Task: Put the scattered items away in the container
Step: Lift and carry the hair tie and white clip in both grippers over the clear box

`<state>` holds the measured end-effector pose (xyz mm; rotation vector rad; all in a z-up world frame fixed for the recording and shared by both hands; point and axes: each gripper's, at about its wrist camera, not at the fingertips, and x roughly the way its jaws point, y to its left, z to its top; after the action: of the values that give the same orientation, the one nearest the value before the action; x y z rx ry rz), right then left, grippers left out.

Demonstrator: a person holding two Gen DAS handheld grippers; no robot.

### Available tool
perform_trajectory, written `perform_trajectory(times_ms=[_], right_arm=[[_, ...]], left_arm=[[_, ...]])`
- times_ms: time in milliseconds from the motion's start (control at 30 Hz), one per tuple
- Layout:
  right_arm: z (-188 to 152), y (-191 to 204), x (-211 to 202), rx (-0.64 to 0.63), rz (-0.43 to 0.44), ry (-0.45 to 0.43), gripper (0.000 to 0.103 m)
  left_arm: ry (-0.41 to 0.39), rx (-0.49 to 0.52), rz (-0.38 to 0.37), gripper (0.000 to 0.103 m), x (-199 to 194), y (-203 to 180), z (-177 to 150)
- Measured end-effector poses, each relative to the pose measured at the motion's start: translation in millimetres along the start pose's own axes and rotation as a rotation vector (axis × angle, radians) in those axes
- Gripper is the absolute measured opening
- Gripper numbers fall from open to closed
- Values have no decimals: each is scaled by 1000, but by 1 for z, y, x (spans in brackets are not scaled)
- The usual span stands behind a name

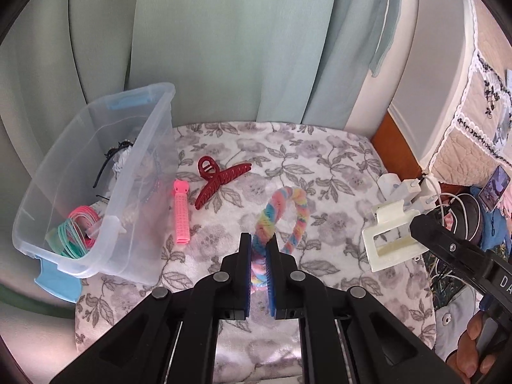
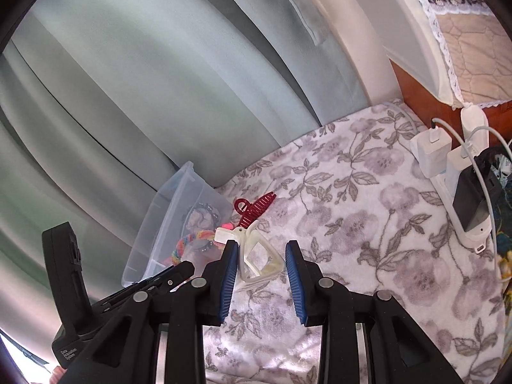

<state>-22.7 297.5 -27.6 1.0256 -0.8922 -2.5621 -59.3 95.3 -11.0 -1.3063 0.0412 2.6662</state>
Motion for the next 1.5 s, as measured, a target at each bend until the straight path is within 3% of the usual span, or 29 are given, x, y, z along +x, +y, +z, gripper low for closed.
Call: perform_trajectory(times_ms=[367,933,1167,1500], right_arm=[[14,41,-47,-69,39,-102,33],[18,129,-83,-266,122,-208,33],[12,150,-76,-321,142,-192,33],[3,175,-43,-378,150,-128,33]], left_arm=[[-171,-5,-30,8,-57,1,13],[-400,-98,-13,8,-131,50,11],[-435,-144,6,8,-140,79,7],[-422,-241,30,8,-129,128,3]])
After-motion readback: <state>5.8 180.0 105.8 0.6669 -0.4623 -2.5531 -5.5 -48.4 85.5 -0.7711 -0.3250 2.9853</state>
